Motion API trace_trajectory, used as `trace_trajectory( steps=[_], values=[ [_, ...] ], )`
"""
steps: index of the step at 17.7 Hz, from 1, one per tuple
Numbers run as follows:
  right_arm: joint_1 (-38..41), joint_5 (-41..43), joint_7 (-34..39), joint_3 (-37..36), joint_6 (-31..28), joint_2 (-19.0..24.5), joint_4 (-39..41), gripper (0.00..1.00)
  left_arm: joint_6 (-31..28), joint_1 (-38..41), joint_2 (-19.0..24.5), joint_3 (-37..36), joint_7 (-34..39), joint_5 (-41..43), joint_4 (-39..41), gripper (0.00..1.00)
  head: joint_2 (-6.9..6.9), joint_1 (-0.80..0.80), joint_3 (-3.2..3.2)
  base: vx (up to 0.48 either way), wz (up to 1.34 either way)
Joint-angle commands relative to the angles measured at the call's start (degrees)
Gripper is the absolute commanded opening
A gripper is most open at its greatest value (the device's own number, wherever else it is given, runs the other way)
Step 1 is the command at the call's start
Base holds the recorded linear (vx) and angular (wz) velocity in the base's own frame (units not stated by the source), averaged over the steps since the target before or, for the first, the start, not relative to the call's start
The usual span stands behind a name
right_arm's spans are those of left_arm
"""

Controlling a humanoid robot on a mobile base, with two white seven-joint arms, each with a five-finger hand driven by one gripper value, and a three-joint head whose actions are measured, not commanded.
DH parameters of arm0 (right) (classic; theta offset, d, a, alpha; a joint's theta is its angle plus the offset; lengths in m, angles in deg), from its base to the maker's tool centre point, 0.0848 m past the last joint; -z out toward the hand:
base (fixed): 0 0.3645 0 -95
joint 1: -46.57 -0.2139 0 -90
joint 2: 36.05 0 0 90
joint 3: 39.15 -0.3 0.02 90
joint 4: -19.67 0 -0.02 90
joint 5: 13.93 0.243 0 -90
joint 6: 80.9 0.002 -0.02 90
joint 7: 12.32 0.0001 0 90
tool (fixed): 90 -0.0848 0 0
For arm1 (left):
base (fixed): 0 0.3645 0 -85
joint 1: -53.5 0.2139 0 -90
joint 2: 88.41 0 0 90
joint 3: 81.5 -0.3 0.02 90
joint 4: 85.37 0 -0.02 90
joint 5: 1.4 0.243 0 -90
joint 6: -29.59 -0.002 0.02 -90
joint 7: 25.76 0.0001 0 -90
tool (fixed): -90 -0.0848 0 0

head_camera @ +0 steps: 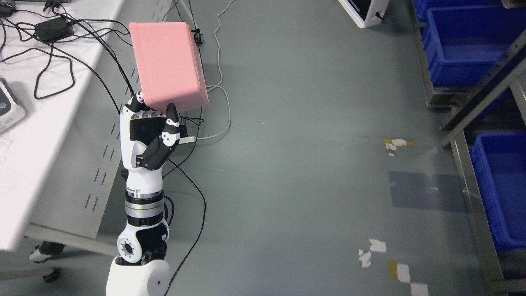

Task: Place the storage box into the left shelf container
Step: 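Carry the pink box in the left hand while turning toward the shelving, then lower the pink box into the blue bin on the middle shelf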

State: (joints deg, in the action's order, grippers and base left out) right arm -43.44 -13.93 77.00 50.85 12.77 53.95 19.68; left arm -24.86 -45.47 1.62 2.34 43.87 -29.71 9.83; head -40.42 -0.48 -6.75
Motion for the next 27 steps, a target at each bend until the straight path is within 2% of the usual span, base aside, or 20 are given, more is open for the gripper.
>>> trace_trajectory(
  steps=[1, 10, 14, 17, 23, 27],
  values=[
    [-0.34, 0.09, -0.03, -0.18, 0.03, -1.00, 1.00, 1.00, 0.31, 0.62, 0.97, -0.44, -0.46, 0.00, 0.34, 0.02, 0.00, 0.00, 0.00, 0.675, 0.29],
    [-0.34, 0.09, -0.11, -0.18, 0.03, -1.00, 1.00, 1.00, 0.31, 1.50, 0.97, -1.93, -0.72, 0.00, -0.89, 0.02, 0.00, 0.00, 0.00, 0.592, -0.36],
    [-0.34, 0.09, -0.03, -0.18, 0.03, -1.00, 1.00, 1.00, 0.48, 8.52, 0.97, -9.12, -8.78, 1.23, -6.15, 0.02, 0.00, 0.00, 0.00, 0.570, -1.07],
    [-0.34, 0.09, -0.11, -0.18, 0.03, -1.00, 1.00, 1.00, 0.83, 11.60, 0.97, -12.03, -10.65, 2.11, -7.92, 0.02, 0.00, 0.00, 0.00, 0.477, -1.26],
    [-0.34, 0.09, -0.11, -0.18, 0.03, -1.00, 1.00, 1.00, 1.01, 15.39, 0.97, -16.78, -13.11, 6.59, -10.73, 0.02, 0.00, 0.00, 0.00, 0.331, -1.21],
    [-0.34, 0.09, -0.11, -0.18, 0.03, -1.00, 1.00, 1.00, 0.92, 14.52, 0.97, -16.70, -13.03, 7.39, -12.23, 0.02, 0.00, 0.00, 0.00, 0.248, -0.94]
  ],
)
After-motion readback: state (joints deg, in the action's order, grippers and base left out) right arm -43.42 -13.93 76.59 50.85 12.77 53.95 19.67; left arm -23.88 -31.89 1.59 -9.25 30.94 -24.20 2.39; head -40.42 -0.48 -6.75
